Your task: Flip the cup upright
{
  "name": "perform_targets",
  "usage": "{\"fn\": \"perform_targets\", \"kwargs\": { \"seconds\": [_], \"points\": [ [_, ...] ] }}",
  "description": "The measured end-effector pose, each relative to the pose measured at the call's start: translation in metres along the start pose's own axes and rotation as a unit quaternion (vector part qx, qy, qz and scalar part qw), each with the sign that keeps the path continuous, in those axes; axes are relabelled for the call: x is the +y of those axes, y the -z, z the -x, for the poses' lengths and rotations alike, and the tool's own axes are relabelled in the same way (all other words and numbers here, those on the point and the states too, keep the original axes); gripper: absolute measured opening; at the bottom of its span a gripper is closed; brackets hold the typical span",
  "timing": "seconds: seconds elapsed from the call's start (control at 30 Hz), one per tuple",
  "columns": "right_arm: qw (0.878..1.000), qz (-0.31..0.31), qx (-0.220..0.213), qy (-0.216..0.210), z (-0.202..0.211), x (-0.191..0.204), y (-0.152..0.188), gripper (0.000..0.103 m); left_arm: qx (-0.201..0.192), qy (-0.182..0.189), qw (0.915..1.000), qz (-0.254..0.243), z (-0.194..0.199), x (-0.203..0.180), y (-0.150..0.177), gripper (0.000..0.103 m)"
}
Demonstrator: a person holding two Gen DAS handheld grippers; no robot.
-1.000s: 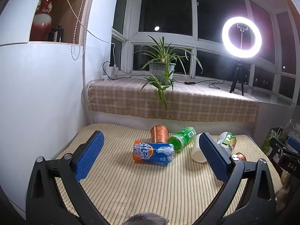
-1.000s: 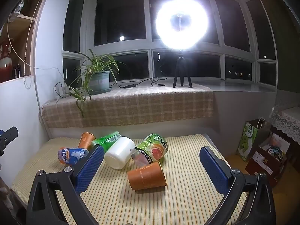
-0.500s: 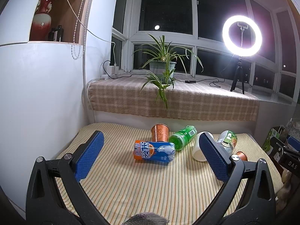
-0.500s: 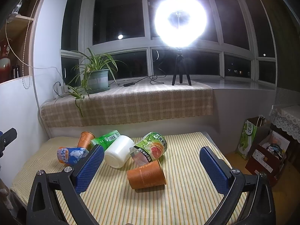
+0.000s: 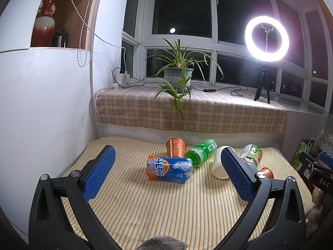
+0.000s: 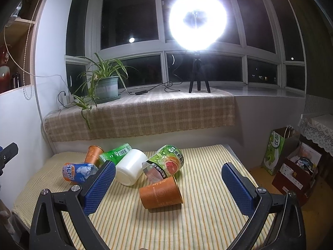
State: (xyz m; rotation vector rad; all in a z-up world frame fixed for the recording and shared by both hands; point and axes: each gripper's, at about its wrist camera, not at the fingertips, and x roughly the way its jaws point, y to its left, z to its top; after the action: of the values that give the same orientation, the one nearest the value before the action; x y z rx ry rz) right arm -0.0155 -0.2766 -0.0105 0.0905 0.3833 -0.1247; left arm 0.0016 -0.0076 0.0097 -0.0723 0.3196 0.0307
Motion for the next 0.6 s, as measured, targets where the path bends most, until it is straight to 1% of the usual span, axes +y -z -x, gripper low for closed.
{"fn": "perform_targets", "kwargs": {
  "seconds": [0.6],
  "points": [
    [1.0,-0.001,0.007,-0.001,-0.0021,-0.0011,0.0007,0.103,0.0,0.0,1.0,-0.003,-0.0004,-0.0042,0.0023,0.103]
  ]
}}
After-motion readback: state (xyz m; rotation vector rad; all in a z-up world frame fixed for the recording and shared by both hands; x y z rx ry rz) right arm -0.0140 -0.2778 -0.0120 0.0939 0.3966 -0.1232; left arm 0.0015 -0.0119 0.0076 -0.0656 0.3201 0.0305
